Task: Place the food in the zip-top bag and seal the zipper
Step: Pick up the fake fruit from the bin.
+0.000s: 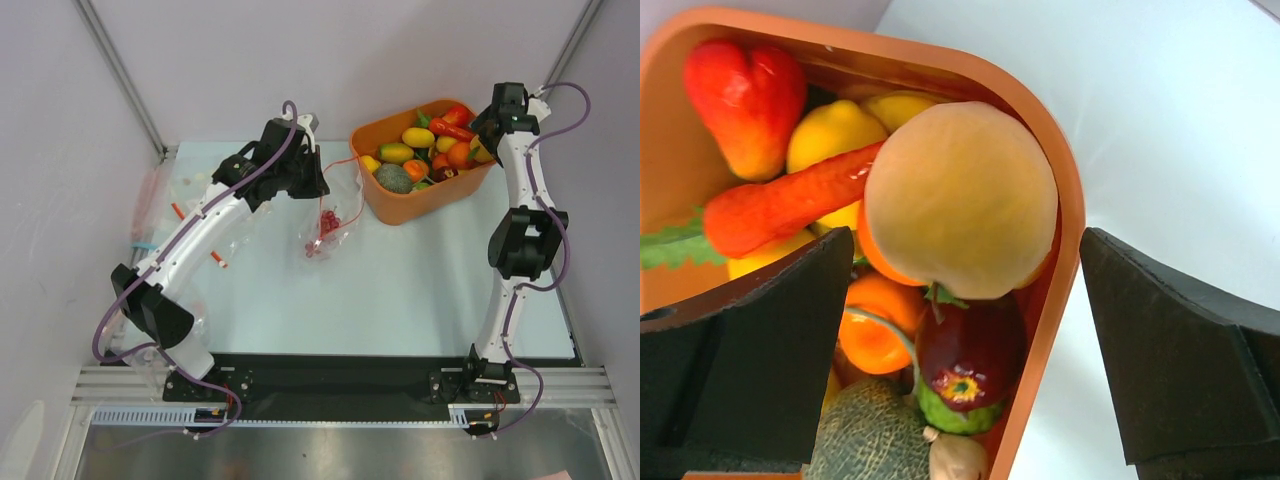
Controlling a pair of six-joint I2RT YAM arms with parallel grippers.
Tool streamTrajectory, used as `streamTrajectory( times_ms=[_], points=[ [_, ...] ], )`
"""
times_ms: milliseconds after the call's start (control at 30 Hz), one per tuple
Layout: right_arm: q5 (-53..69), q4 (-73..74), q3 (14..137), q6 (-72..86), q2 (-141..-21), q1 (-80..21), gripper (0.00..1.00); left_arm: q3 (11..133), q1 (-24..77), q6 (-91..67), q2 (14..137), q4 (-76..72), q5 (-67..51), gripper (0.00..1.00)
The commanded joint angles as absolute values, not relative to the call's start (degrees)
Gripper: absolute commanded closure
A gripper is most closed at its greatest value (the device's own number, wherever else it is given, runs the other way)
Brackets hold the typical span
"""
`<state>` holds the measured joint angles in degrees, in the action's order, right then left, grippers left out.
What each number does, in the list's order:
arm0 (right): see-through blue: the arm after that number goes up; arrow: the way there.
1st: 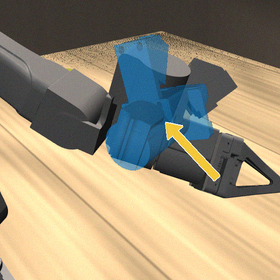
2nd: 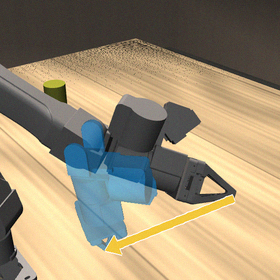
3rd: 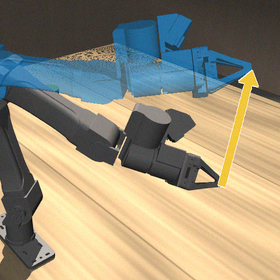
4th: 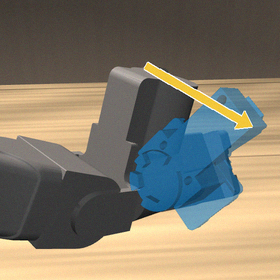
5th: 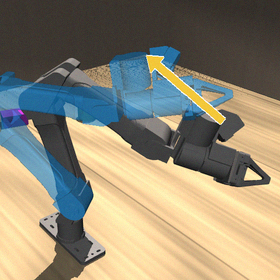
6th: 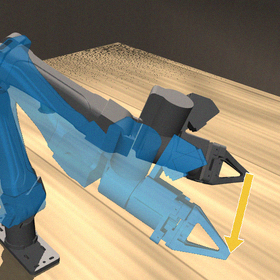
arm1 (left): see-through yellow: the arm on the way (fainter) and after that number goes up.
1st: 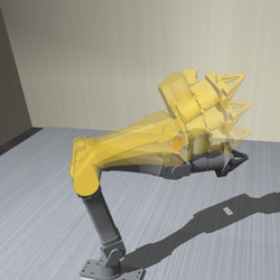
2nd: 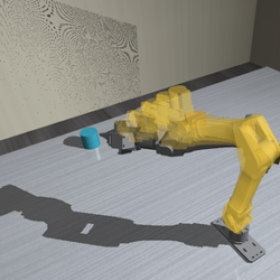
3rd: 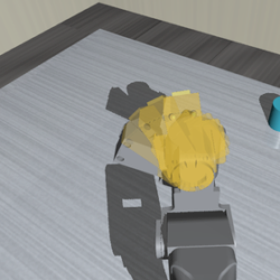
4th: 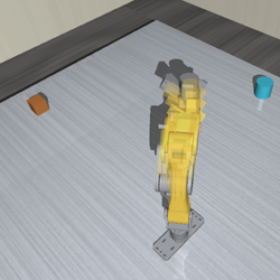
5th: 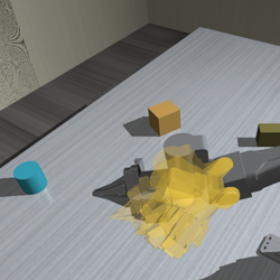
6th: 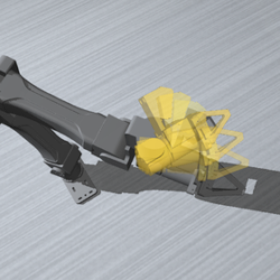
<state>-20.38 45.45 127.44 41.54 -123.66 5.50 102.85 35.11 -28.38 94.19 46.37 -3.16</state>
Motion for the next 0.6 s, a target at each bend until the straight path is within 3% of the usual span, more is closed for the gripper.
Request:
streamTrajectory(
  times_ms=[0,300,433,567],
  points=[
    [-22.23,44.47,131.04,39.64,-125.15,5.54,0.01,104.85,34.80,-26.90,94.22,44.82,-2.46,1.00],
    [-23.38,42.46,131.92,37.09,-123.93,4.57,0.41,104.94,34.72,-26.63,94.04,45.00,-1.49,1.00],
    [-23.55,42.19,131.84,36.21,-122.52,3.96,0.48,104.94,34.80,-26.37,94.22,44.65,-1.32,1.00],
    [-22.77,40.96,130.00,35.77,-120.50,3.78,0.49,104.86,34.80,-26.45,94.22,44.56,-1.58,1.00]
  ],
)
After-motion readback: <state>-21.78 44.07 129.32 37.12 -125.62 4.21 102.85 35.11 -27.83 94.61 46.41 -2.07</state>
